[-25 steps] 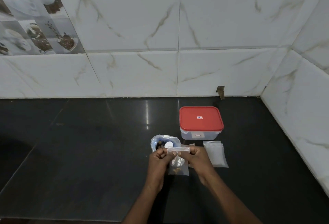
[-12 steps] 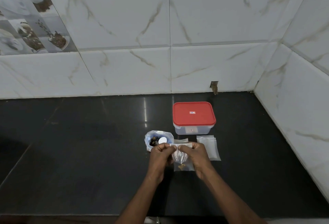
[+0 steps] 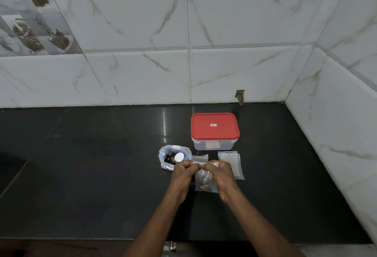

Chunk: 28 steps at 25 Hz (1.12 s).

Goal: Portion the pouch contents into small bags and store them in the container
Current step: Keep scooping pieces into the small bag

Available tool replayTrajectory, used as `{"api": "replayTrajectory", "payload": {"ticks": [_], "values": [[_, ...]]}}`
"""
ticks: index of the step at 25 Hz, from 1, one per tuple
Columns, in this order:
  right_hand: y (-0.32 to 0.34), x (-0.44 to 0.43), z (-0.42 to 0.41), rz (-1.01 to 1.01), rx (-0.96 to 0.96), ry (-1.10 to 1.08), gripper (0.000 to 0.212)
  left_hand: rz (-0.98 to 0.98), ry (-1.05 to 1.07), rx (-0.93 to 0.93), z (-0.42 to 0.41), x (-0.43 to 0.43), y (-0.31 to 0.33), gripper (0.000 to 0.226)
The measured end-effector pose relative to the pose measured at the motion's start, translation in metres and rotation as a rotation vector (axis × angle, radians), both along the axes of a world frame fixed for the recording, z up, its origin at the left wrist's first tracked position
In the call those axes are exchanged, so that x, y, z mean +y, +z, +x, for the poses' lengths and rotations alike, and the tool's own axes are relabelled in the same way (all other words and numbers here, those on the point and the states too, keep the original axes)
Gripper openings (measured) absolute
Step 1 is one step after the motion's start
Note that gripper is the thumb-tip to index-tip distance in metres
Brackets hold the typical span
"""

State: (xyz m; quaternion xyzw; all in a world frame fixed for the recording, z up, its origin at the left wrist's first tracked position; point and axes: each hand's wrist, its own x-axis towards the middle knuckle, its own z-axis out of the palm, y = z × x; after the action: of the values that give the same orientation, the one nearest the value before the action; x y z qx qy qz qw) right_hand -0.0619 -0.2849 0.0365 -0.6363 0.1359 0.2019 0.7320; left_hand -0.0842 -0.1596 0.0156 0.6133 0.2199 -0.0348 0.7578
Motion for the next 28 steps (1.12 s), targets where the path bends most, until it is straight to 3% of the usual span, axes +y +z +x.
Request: {"api": "replayTrajectory", "payload": {"ticks": [5,11,15,19,25,28], "values": [[-0.003,-0.011,0.003,0.033,-0.017,0.02,0.018,-0.057,-0.003,-0.021,-0.001,0.008,-0.002,0.017],[-0.005,-0.016,0.006,-0.028,-0.102,0.051,0.007,-0.034,0.032,-0.004,-0.003,0.004,-0.006,0.01],[-0.005,-0.014,0.005,0.006,-0.095,0.069,0.012,-0.092,0.118,0.027,-0.003,0.004,-0.004,0.011],[0.001,-0.014,0.006,0.024,-0.104,0.06,0.001,-0.112,0.104,0.041,-0.002,0.01,-0.001,0.024],[-0.006,-0.013,0.008,-0.059,-0.103,0.014,0.015,-0.066,0.091,0.008,-0.006,0.019,-0.012,0.009],[-0.012,-0.016,0.002,0.005,-0.086,0.064,0.004,-0.055,0.129,-0.002,-0.004,0.02,-0.015,0.013]]}}
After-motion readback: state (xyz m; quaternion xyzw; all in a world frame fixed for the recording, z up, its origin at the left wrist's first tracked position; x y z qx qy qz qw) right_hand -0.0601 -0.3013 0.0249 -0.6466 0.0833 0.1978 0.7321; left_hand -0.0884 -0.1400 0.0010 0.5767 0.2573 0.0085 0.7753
